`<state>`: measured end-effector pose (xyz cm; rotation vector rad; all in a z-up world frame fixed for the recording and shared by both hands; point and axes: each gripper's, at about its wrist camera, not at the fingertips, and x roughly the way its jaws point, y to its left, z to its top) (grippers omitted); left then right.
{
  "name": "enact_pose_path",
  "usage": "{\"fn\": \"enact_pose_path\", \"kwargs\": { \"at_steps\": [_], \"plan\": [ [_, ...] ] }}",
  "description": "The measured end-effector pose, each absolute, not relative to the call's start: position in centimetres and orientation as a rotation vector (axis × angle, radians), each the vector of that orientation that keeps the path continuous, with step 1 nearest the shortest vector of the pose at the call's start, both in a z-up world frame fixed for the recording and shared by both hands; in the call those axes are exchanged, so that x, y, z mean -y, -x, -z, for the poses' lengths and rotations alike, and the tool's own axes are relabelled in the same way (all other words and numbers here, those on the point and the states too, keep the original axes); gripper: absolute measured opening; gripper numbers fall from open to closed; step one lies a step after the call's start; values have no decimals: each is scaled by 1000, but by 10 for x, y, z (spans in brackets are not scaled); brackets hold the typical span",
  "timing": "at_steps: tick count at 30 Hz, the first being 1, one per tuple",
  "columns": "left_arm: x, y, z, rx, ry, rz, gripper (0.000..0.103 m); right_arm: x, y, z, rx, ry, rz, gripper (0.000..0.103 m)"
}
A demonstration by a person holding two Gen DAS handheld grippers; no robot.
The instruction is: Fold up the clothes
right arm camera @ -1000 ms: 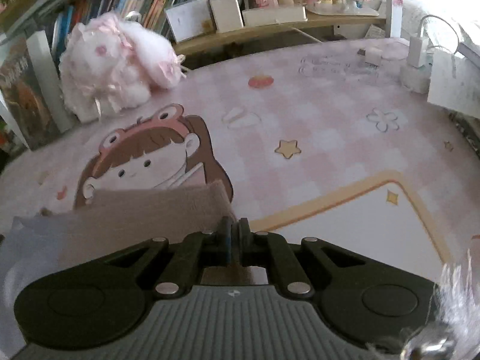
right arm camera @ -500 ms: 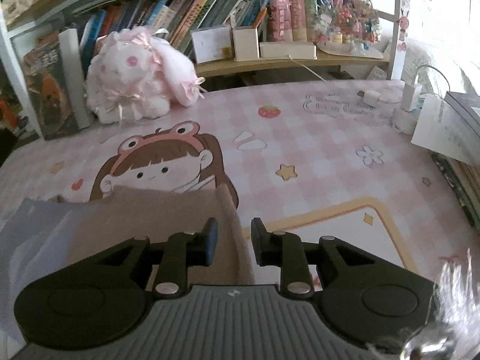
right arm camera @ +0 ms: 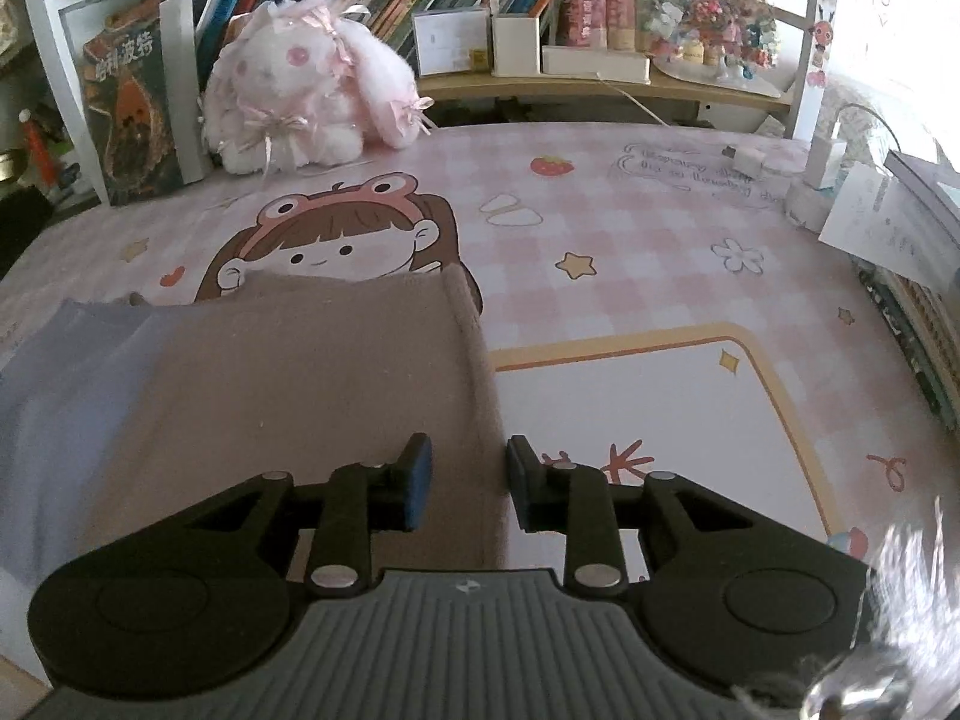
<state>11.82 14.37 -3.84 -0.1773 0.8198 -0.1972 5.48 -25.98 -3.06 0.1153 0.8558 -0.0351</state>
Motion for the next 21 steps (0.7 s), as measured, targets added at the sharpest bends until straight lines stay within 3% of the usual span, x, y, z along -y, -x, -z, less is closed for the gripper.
{"fn": "enact_pose_path", "kwargs": {
  "at_steps": [1, 3, 7, 12, 18, 21],
  "plan": [
    [-141, -119, 40, -830, 177, 205, 23, 260, -55, 31, -857, -117, 36, 26],
    [-135, -114, 35, -812, 152, 222, 4, 259, -56, 31, -858, -114, 38, 26],
    [-142, -88, 4, -685, 213, 234, 4, 258, -57, 30, -859, -114, 42, 26],
    [-156, -102, 46, -830, 217, 175, 5, 258, -57, 31, -865, -121, 36, 26],
    [-157, -99, 41, -819, 226, 173, 10, 262, -58, 30, -871, -144, 38, 26],
    [-162, -87, 32, -800, 251, 183, 23, 264, -56, 28, -874, -160, 37, 27]
  ]
}}
